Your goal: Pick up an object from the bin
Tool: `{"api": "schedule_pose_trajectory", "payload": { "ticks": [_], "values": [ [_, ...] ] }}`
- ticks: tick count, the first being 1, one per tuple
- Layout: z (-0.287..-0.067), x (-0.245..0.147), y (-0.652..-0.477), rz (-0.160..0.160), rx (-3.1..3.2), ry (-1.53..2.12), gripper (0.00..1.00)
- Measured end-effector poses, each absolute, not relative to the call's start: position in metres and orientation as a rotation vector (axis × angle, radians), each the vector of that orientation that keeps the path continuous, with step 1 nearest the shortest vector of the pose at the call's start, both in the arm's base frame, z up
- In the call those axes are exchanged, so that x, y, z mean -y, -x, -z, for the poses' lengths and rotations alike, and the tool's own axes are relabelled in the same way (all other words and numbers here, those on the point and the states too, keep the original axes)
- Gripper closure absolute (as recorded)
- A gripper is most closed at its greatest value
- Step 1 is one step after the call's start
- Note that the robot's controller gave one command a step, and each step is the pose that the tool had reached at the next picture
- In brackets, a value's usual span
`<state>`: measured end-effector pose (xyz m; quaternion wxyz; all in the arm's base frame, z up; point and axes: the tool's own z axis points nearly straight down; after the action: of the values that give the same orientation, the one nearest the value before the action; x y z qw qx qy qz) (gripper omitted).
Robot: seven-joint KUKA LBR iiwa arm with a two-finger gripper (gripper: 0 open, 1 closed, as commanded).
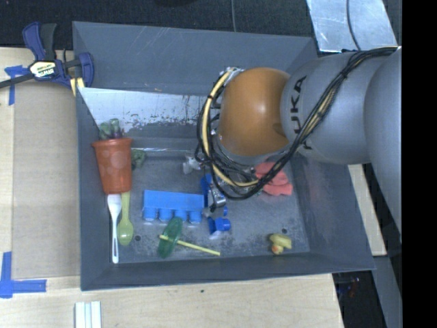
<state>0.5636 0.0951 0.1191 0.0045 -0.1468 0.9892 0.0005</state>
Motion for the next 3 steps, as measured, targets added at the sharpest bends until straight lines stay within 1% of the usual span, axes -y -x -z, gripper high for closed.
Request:
{"api": "schedule_pose_trajectory", "payload": {
  "ticks": [1, 2, 3],
  "values": [
    [-0.107, -0.095, -0.56, 0.001, -3.106, 0.394, 0.0],
    [-0.078, -0.057, -0.561, 0.0, -3.108, 0.361, 0.0],
    [-0.072, -0.099, -0.548, -0.007, -3.122, 0.204, 1.0]
  ]
}}
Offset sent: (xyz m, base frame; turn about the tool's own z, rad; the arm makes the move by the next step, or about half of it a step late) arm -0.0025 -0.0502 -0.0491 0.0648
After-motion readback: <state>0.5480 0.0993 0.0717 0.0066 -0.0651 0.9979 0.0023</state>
